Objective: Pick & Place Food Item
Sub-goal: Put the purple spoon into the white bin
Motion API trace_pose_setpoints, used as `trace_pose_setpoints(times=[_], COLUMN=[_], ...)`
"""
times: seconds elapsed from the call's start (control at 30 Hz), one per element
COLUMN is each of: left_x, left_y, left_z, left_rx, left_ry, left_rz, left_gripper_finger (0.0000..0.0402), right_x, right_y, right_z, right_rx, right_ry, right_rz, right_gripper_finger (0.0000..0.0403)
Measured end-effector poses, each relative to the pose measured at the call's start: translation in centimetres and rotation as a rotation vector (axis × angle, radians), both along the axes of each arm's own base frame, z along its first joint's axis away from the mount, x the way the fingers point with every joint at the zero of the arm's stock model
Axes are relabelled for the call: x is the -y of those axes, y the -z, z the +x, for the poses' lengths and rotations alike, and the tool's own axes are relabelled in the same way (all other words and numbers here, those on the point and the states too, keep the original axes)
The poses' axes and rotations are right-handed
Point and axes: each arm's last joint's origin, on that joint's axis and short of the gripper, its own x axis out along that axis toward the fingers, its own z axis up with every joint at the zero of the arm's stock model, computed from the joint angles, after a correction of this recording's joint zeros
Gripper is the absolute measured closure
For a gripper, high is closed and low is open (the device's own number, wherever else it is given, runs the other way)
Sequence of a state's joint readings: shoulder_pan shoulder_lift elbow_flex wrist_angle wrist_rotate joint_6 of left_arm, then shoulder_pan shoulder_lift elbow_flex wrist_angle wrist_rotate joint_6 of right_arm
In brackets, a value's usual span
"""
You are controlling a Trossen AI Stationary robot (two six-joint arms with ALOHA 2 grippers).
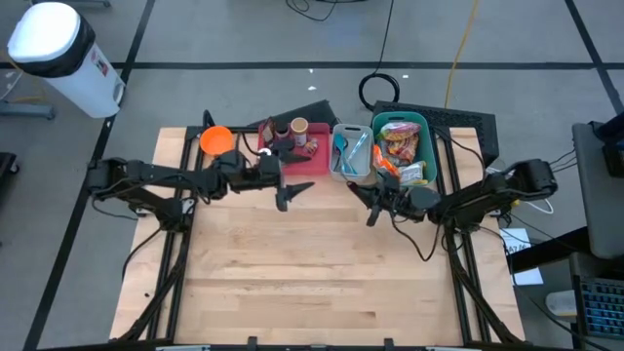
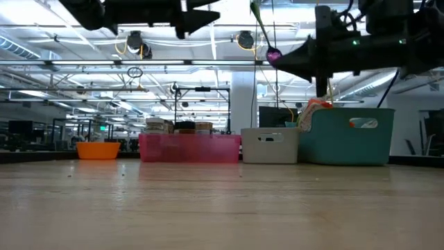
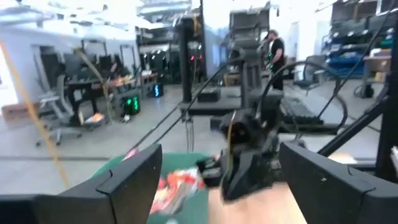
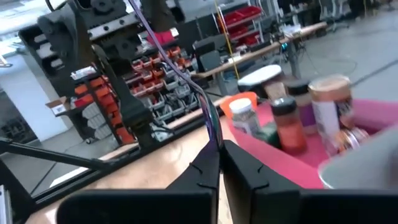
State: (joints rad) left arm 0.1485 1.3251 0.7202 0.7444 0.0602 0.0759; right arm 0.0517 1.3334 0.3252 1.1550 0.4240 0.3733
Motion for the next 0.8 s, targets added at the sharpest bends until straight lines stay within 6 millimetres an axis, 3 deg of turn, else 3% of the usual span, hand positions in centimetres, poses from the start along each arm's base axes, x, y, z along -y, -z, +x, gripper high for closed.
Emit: trace_pose_setpoints(times=[0.33,0.53,0.67,0.8], left_x=[1.1,1.9,2.3,2.3], left_y=[0.2,1.1,1.1,0.8], left_z=[5.4,7.4,7.4,7.2], left_rx=[-0.015,-0.046,-0.052,-0.042], left_ry=[0.054,0.077,0.085,0.086], left_rz=[-0.001,0.038,0.069,0.072], left_gripper_finger=[0.0066,0.0073,0.0124,0.0209], right_x=[-0.7,-0.8,-0.8,-0.8], right_y=[-1.3,-0.9,-0.9,-0.8], right_z=[2.9,3.1,3.1,3.1], right_rx=[-0.006,-0.035,-0.038,-0.042], right_ry=[-0.019,-0.020,-0.020,-0.020], right_rz=[-0.118,-0.130,-0.135,-0.141], right_gripper_finger=[0.0403,0.0403,0.0403,0.0403])
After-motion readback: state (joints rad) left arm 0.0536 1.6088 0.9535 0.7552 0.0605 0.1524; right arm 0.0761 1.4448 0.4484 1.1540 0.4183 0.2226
